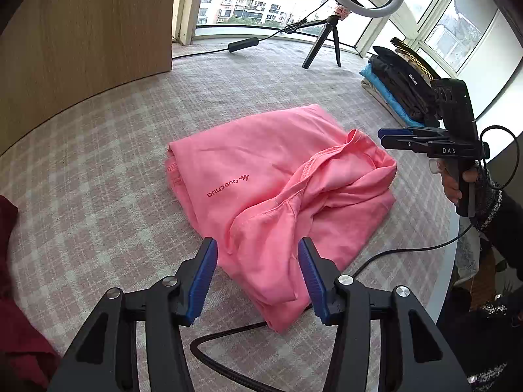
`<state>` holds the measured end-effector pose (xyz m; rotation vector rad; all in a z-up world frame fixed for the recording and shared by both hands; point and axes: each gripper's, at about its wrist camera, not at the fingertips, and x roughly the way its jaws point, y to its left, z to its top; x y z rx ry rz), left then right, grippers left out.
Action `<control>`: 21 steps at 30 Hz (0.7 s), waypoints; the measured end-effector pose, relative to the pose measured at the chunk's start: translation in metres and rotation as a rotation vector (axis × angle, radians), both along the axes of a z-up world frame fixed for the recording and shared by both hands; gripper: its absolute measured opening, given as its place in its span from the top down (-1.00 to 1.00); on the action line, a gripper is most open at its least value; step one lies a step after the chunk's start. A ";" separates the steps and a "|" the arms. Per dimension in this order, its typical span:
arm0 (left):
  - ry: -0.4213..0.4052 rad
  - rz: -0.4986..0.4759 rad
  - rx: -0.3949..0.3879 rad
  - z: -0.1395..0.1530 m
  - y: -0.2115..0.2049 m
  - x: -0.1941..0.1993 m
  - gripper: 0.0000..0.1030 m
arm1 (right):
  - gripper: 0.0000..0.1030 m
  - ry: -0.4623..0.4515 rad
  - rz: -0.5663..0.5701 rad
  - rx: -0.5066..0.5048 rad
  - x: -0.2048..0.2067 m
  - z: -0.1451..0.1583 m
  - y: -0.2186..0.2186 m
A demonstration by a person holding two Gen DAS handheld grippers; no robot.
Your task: Fold clothes
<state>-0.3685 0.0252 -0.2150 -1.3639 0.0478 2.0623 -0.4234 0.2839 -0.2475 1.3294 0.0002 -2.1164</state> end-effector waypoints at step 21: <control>0.012 -0.060 -0.090 0.014 -0.035 0.057 0.54 | 0.14 0.045 0.145 0.106 0.071 0.024 0.010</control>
